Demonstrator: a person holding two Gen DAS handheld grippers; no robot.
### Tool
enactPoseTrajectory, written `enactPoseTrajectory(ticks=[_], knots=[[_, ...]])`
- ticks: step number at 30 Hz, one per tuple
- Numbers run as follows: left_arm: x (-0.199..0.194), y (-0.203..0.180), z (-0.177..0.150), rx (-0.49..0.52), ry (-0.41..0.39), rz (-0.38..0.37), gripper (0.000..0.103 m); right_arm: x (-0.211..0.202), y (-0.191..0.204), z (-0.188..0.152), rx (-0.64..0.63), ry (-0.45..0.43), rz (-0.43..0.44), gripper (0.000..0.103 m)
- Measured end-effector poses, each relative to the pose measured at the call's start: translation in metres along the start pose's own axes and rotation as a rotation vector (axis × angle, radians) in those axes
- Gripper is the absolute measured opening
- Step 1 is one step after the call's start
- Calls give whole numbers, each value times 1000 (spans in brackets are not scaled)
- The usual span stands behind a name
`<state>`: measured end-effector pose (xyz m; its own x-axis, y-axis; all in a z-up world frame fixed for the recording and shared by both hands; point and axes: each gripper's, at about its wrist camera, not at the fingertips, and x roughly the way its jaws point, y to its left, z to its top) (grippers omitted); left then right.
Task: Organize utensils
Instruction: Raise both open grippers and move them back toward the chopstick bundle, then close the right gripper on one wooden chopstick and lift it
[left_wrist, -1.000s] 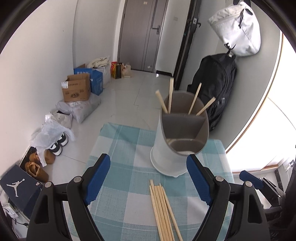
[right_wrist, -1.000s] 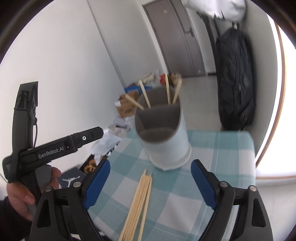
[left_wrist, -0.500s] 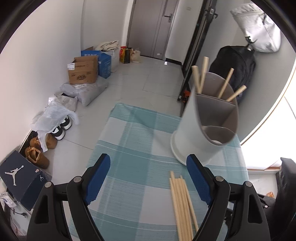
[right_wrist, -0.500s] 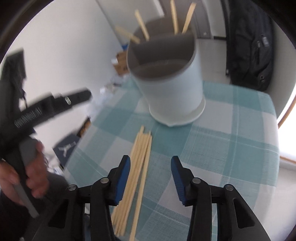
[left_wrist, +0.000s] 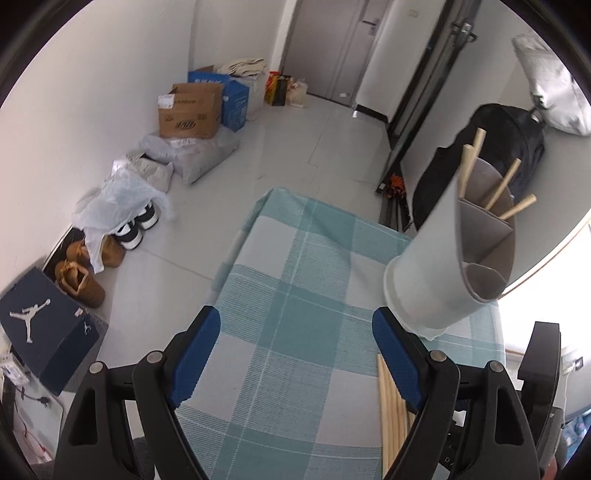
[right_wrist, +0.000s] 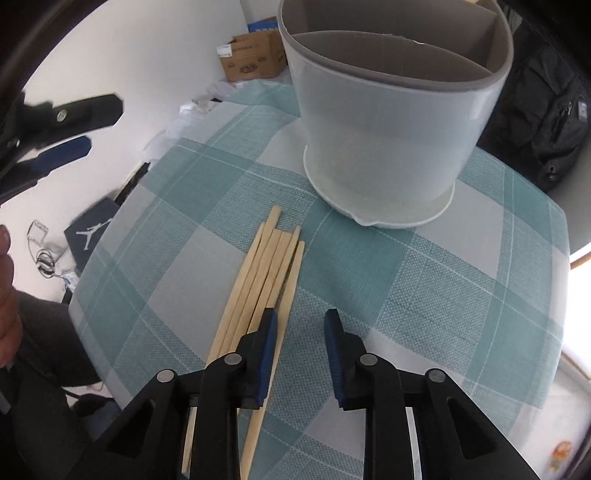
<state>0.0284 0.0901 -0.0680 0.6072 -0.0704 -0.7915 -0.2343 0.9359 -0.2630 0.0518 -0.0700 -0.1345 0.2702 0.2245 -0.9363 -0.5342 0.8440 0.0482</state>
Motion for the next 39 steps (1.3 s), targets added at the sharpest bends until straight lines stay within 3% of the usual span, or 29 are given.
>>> enactPoseTrajectory(ticks=[5, 11, 18, 23, 32, 39], knots=[[2, 8, 3, -18, 22, -2, 81, 5, 12, 14, -27, 41, -60, 22], [-7, 24, 6, -81, -14, 32, 81, 14, 19, 29, -28, 57, -122, 18], [-6, 30, 7, -98, -10, 21, 81, 20, 17, 41, 8, 58, -116, 8], [-4, 29, 5, -81, -6, 27, 81, 17, 13, 41, 55, 48, -63, 3], [13, 10, -8, -1, 98, -1, 81, -36, -6, 28, 144, -147, 63, 3], [36, -18, -31, 89, 250, -41, 81, -81, -46, 7, 290, -332, 210, 3]])
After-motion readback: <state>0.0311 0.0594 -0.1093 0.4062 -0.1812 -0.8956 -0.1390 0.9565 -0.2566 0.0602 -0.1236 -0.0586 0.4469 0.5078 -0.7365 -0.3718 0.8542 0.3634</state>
